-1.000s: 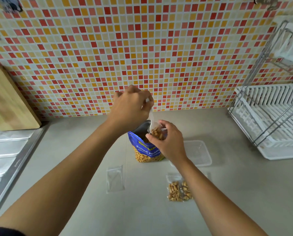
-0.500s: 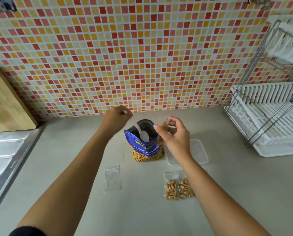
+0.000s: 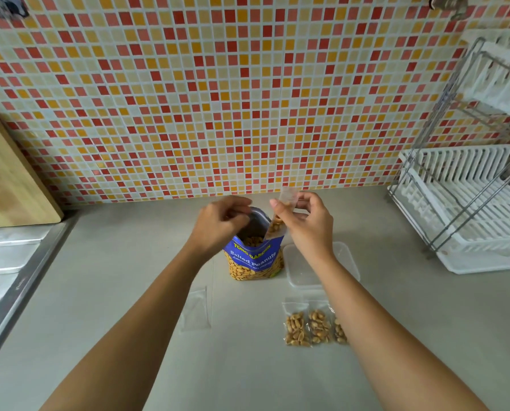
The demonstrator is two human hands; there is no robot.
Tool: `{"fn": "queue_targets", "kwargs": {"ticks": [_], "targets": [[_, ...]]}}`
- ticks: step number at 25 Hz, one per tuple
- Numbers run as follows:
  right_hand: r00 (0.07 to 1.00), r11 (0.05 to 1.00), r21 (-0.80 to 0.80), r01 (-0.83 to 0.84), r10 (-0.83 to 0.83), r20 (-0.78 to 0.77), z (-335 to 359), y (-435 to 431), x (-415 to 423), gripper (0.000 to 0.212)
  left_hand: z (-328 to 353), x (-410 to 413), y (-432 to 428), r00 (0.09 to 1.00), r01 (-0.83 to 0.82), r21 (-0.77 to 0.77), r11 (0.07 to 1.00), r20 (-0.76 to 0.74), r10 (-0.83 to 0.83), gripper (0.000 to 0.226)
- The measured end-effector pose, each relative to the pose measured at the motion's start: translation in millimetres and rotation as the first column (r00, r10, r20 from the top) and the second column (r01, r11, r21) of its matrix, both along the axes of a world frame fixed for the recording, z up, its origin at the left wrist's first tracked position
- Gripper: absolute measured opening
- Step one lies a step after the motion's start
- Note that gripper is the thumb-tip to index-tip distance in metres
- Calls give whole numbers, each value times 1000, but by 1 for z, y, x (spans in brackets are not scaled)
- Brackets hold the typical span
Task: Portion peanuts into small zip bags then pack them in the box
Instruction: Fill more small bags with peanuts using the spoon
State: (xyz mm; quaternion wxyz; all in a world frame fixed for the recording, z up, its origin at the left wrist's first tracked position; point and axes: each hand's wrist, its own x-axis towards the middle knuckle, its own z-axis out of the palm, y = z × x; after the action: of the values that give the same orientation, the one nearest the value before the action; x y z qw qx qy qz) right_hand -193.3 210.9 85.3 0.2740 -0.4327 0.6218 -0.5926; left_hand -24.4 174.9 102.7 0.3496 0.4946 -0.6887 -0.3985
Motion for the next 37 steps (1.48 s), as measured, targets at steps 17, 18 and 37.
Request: {"fn": "queue_targets", "kwargs": {"ticks": [17,18,37], "targets": [[938,922,189,-338,314,147,6,30,-41,9,-42,-31,53,947,219,258,941,-289,-141,15],[936,908,235,-347,320,148,-3,39,-43,11,-56,-32,61,952,216,280,935,-273,-138,15],[691,810,585,45,398,-604,-163,60,5,13,-183,-35,112,896,-284,360,889,429,112,28]]}}
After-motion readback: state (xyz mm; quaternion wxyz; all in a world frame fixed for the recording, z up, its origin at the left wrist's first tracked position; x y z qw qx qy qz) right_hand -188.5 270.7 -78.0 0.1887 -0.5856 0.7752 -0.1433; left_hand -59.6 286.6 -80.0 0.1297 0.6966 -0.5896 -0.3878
